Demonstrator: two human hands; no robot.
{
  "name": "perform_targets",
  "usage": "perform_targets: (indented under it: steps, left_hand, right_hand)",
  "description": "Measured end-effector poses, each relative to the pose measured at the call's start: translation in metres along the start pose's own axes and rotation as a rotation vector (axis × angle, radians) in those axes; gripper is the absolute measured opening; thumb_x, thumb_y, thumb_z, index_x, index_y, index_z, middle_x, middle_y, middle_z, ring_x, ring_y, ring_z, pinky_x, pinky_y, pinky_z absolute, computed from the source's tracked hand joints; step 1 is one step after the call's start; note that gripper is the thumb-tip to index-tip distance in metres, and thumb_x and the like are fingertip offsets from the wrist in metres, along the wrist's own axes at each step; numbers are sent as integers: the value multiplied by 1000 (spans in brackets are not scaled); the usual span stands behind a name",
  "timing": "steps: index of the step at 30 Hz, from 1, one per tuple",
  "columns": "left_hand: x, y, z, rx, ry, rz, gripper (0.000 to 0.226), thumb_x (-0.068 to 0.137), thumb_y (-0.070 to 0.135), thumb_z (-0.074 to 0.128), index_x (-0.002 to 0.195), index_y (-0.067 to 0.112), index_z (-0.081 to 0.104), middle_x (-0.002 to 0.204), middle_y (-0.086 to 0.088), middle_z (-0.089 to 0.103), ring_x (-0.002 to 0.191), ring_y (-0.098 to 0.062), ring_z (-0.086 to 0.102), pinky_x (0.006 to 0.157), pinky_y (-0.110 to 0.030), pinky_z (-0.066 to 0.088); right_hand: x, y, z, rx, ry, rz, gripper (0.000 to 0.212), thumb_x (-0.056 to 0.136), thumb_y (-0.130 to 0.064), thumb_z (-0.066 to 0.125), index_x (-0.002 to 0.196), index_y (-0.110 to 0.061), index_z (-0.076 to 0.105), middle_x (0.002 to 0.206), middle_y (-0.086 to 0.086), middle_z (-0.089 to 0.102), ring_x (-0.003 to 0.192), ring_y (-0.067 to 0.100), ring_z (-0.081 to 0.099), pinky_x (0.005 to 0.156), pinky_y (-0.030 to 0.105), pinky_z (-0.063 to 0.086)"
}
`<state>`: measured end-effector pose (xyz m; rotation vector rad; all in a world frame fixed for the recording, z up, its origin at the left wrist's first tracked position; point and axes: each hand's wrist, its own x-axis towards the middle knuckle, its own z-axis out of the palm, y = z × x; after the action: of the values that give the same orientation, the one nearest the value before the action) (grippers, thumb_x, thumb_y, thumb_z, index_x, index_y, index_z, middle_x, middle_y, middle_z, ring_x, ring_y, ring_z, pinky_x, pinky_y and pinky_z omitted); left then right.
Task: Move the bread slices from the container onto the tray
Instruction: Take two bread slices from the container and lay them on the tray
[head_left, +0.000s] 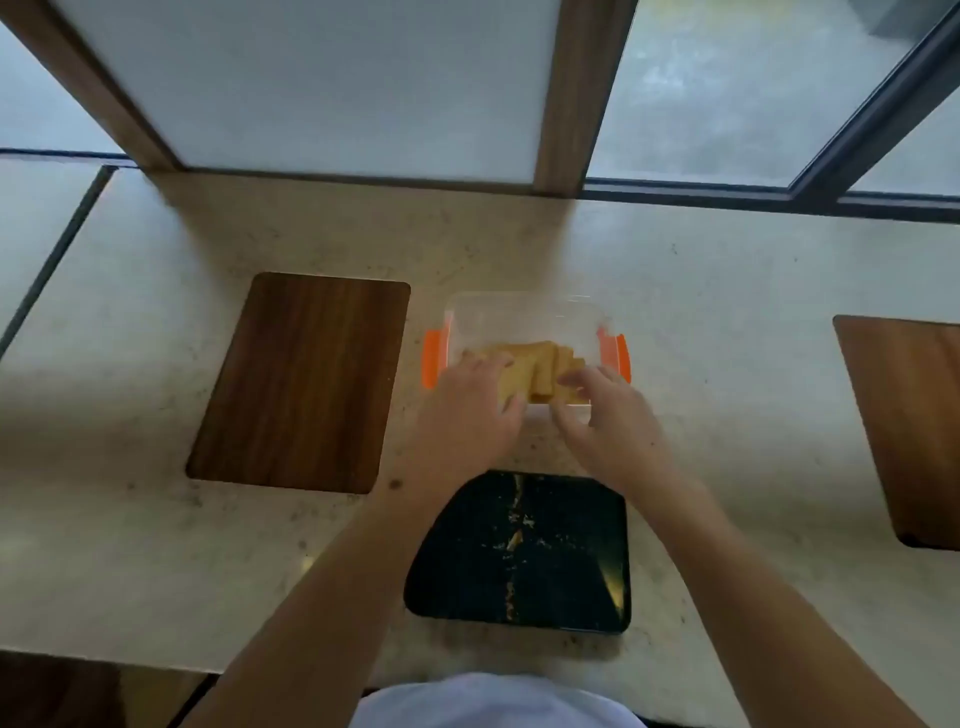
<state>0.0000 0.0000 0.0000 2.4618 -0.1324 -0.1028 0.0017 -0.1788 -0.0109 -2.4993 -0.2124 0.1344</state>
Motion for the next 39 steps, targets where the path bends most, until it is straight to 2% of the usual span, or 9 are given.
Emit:
perform_targets:
  steps: [4, 7, 14, 17, 21, 25, 31, 35, 39]
  left_hand:
    - [51, -6, 15, 62, -133, -132, 40, 96, 31, 60, 132, 15, 59, 127, -4, 64, 98, -7, 49, 80, -22, 37]
    - [80, -14, 40, 198, -232, -258, 36, 94, 28, 61, 125, 10, 59, 121, -9, 65, 83, -13, 52, 56, -19, 31]
    - [105, -37, 85, 300, -425, -352, 71, 80, 67, 58, 134, 21, 55, 128, -7, 63, 117, -28, 58, 97, -44, 49]
    - [102, -45, 94, 300, -399, -392, 86, 76, 70, 64, 143, 20, 44, 139, -14, 51, 123, -34, 52, 94, -48, 51]
    - [101, -45, 94, 293, -397, -379, 84, 80, 58, 70, 144, 14, 38, 142, -19, 42, 121, -40, 50, 91, -46, 48]
    - [105, -39, 84, 272, -488, -350, 63, 88, 23, 63, 144, 11, 38, 143, -19, 41, 116, -38, 53, 89, -44, 50]
    - [107, -34, 67, 216, -315, -308, 20, 89, 10, 52, 109, 12, 52, 96, -8, 61, 65, -15, 49, 49, -30, 33]
    - [101, -30, 53, 250, -188, -265, 19, 94, 3, 48, 106, 12, 60, 97, -8, 69, 71, -18, 54, 61, -26, 36]
    - [89, -13, 16, 77, -14, -197, 31, 95, 3, 53, 123, 12, 63, 109, -7, 69, 86, -17, 63, 73, -27, 47]
  right_hand:
    - [55, 12, 8, 89, -23, 168, 36, 90, -34, 58, 121, -17, 63, 120, 1, 64, 106, 16, 61, 82, 31, 51]
    - [87, 22, 24, 30, -198, 298, 55, 88, -32, 55, 138, -11, 52, 136, 10, 55, 107, 22, 58, 78, 29, 43]
    - [121, 30, 44, -34, -349, 411, 61, 85, -27, 50, 141, -7, 42, 143, 13, 46, 112, 32, 59, 86, 44, 54]
    - [125, 37, 51, 3, -321, 438, 56, 85, -27, 49, 137, -5, 45, 141, 15, 46, 110, 32, 57, 82, 41, 53]
    - [131, 44, 54, 88, -325, 513, 41, 85, -32, 53, 115, -4, 58, 118, 15, 54, 76, 19, 57, 50, 27, 39]
    - [134, 46, 58, 54, -371, 535, 28, 83, -38, 55, 87, -11, 60, 90, 9, 53, 60, 18, 52, 42, 24, 34]
    - [133, 38, 62, 69, -442, 547, 21, 82, -29, 59, 81, -9, 55, 75, 5, 63, 61, 18, 59, 48, 28, 44]
    - [126, 33, 61, 77, -506, 585, 25, 86, -21, 63, 103, -3, 58, 94, 10, 64, 86, 26, 63, 69, 36, 57]
    - [110, 13, 24, 159, -319, 448, 17, 85, -29, 59, 84, -13, 66, 73, -2, 67, 68, 15, 64, 57, 27, 49]
